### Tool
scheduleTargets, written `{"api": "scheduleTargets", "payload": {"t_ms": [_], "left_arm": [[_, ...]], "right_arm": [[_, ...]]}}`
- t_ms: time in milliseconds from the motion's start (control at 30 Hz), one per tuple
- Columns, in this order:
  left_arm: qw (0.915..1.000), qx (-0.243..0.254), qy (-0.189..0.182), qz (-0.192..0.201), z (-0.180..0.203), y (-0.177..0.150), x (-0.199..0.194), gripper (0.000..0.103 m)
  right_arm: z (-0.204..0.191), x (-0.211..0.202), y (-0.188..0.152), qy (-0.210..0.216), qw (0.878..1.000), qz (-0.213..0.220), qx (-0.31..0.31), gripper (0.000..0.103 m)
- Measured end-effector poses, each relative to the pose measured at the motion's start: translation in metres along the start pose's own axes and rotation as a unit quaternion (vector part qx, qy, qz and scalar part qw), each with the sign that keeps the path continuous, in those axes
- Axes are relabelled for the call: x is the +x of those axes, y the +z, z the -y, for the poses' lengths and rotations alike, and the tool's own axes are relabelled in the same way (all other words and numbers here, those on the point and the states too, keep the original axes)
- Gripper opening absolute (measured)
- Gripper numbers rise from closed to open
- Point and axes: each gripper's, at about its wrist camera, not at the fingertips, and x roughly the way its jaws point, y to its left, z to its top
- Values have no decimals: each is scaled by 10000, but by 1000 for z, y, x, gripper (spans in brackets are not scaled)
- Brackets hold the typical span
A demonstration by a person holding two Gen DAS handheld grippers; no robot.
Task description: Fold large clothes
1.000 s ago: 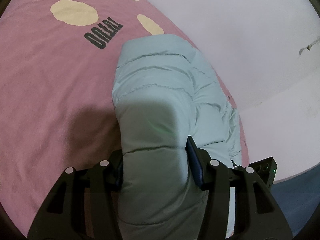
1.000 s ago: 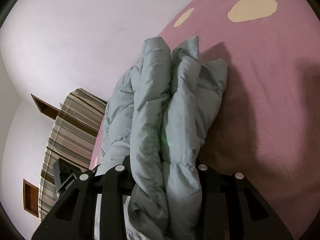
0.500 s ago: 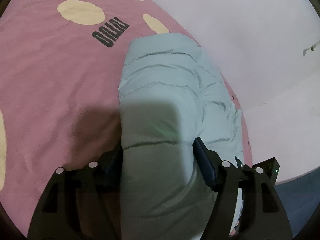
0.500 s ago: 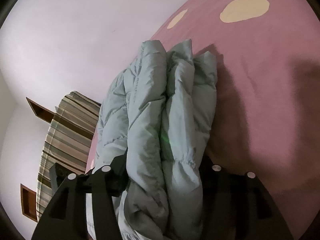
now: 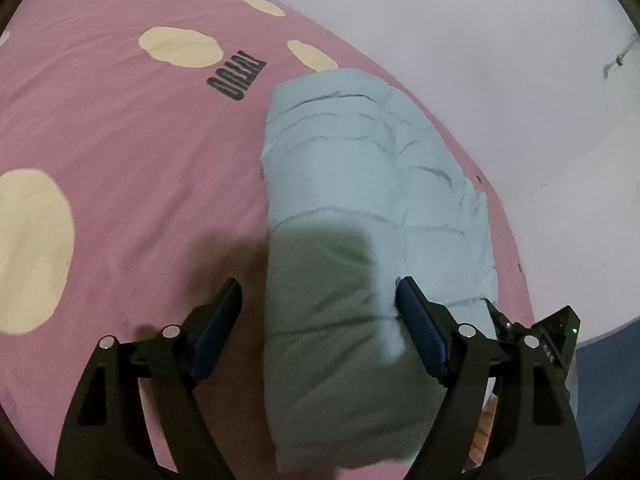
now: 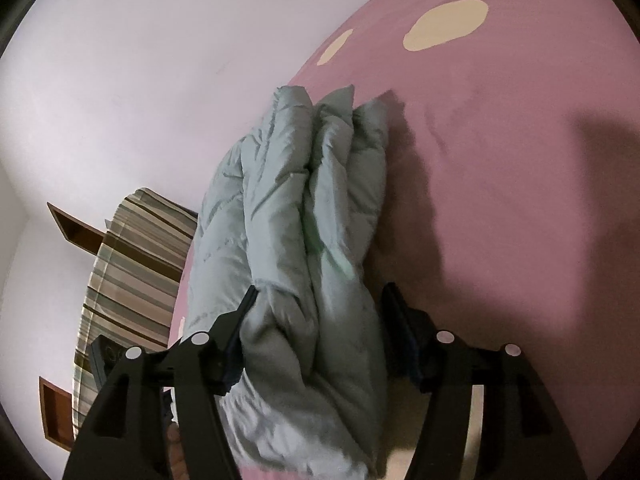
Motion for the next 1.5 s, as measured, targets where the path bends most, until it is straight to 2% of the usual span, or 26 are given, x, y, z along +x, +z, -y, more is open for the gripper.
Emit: {"api": "scheduleTargets", "payload": {"t_ms": [433,633,800,967,1067,1200,1500], "left_arm": [[9988,256,391,162,5,-30,-25,80],[9967,477,625,189,13,-51,-41,80],[9932,747,857,249,24,-67,-55,80],[9879,990,1121,403,38,-80,-70,80],[9839,1101,1293,556,46,-84,-81,85],[9753,1321,1536,877,60,-87,-97,90],[9649,1520,1771,1203,81,-90,-118,93]], "right_arm": [[-2,-31,-18,-231,9997,23,-35,61],[-7,-43,-30,-611,9980,58,-158,61],[-21,-50,-36,-1086,9931,137,-429,61],[-45,-61,-43,-1631,9803,387,-1047,62],[-65,-66,-49,-1921,9684,565,-1484,73],[-87,-69,-55,-2251,9513,753,-1967,74],[-113,-76,-68,-2390,9361,943,-2401,77]]}}
